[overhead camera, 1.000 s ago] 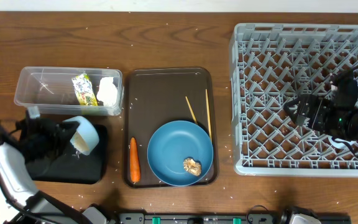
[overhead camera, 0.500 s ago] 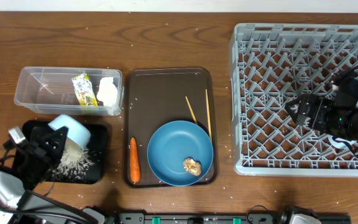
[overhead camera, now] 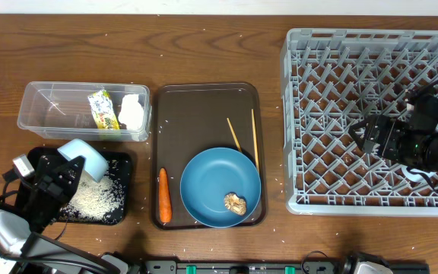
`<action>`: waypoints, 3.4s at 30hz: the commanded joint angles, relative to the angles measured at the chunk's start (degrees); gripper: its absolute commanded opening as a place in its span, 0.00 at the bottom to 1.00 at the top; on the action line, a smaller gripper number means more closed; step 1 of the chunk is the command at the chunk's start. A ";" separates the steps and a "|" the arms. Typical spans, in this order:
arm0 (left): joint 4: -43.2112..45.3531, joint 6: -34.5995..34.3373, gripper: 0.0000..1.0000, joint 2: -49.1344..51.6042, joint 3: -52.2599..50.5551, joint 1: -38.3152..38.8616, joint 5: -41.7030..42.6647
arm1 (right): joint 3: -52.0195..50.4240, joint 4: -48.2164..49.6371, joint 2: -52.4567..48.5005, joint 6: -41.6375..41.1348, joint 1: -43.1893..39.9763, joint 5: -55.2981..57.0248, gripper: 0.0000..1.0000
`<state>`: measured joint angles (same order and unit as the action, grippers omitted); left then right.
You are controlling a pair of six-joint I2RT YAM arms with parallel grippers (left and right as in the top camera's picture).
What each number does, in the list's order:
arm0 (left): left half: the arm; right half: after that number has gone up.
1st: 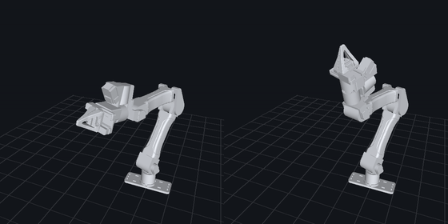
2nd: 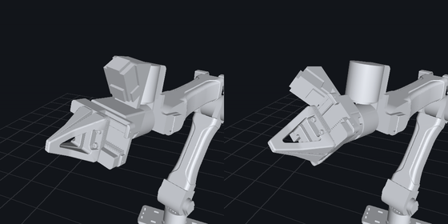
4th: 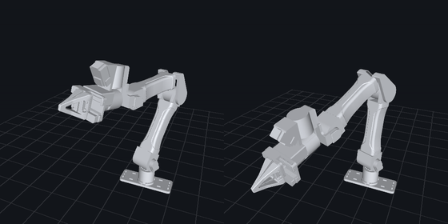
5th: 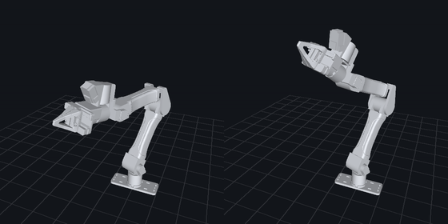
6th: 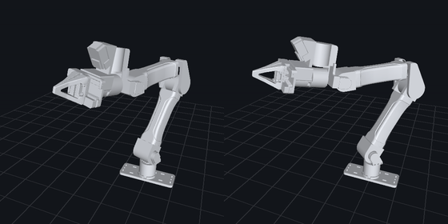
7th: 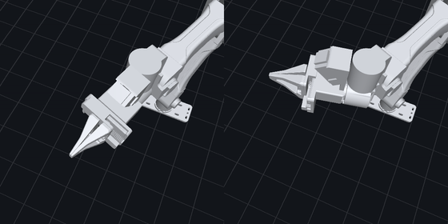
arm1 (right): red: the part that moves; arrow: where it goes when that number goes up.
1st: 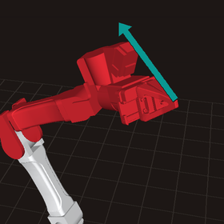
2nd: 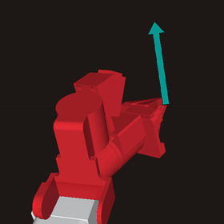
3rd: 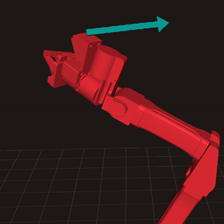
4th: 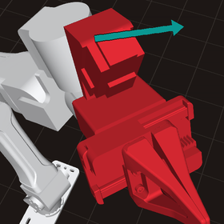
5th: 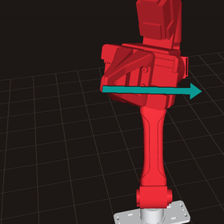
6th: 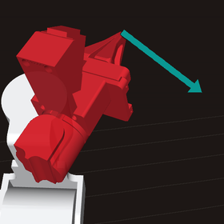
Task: Sort waste into correct bins and load items into the dishwasher rack
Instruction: 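Hold the bowl inverted over the black tray, pouring out rice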
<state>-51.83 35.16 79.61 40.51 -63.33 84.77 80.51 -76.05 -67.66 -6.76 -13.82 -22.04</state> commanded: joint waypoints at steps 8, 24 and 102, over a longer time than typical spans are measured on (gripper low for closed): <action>0.15 3.63 0.06 -0.59 0.02 -0.42 0.00 | -0.07 -1.11 0.04 -0.04 0.90 0.20 0.94; 1.46 2.27 0.06 -0.17 -0.17 -1.53 1.16 | -0.07 -0.79 0.04 -1.03 0.90 0.20 0.94; 5.57 3.58 0.06 2.73 -2.80 -3.85 2.05 | -0.04 -3.04 0.04 -2.21 0.90 0.20 0.94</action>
<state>-46.39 37.56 81.65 38.54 -67.42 87.85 80.51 -78.81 -67.66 -8.38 -13.82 -22.02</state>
